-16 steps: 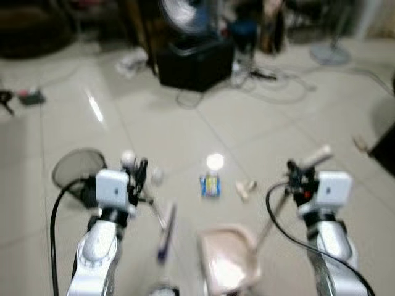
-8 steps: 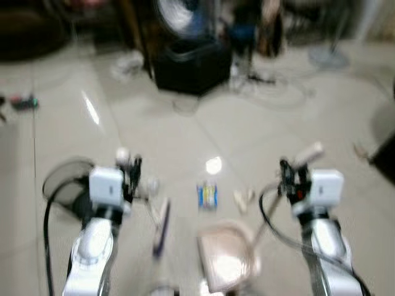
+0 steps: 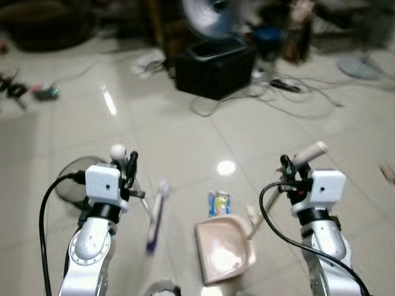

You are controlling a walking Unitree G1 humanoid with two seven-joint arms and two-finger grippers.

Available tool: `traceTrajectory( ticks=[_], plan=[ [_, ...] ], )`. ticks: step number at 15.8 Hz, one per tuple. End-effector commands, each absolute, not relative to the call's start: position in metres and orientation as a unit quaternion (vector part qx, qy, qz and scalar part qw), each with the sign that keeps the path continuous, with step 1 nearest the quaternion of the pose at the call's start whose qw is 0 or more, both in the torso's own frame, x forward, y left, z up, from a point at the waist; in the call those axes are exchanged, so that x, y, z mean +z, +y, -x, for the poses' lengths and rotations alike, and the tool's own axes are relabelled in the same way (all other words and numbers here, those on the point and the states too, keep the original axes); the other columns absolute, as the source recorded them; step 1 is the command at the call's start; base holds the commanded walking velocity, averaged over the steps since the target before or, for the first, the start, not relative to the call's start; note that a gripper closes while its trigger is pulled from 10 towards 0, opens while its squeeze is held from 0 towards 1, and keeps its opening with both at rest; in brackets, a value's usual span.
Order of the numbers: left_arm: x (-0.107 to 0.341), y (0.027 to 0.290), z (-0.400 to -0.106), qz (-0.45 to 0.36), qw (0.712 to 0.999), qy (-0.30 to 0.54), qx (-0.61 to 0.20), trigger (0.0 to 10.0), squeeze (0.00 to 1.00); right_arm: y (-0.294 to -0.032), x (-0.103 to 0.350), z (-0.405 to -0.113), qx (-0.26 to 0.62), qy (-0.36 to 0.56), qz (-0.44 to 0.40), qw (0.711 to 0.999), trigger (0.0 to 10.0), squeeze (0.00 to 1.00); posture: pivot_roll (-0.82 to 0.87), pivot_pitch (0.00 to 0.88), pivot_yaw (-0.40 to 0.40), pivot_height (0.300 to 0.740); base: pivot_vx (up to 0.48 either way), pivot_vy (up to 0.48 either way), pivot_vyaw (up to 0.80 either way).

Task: Sweep floor

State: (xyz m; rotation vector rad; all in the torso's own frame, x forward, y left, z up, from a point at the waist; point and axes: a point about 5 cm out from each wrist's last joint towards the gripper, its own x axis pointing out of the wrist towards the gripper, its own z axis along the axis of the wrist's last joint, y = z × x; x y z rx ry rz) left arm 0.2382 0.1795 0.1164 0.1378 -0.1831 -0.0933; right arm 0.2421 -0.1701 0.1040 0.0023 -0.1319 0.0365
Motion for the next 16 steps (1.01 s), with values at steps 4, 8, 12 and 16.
traceTrajectory(
  ticks=[4,8,12,16],
  plan=[
    [0.1255,0.1861,-0.2399,-0.088,0.989,-0.113,-0.038,10.0,0.0,-0.1651,0.113,-0.2453,0.025,-0.095,-0.016,0.995,10.0,0.0,0.03,0.105,0.026,0.74,0.363,0.0,0.0],
    [0.1254,0.1875,-0.2392,-0.09,0.989,-0.113,-0.039,10.0,0.0,-0.1633,0.1124,-0.2455,0.03,-0.096,-0.021,0.995,10.0,0.0,0.03,0.102,0.026,0.74,0.364,0.0,0.0],
    [0.1255,0.1892,-0.2382,-0.091,0.989,-0.115,-0.032,10.0,0.0,-0.1625,0.112,-0.2471,0.036,-0.096,-0.004,0.995,10.0,0.0,0.05,0.094,0.011,0.74,0.366,0.0,0.0],
    [0.1237,0.1895,-0.2359,-0.085,0.99,-0.114,-0.019,10.0,0.0,-0.1617,0.114,-0.2504,0.044,-0.097,0.01,0.994,10.0,0.0,0.05,0.096,-0.008,0.74,0.363,0.0,0.0]
  ],
)
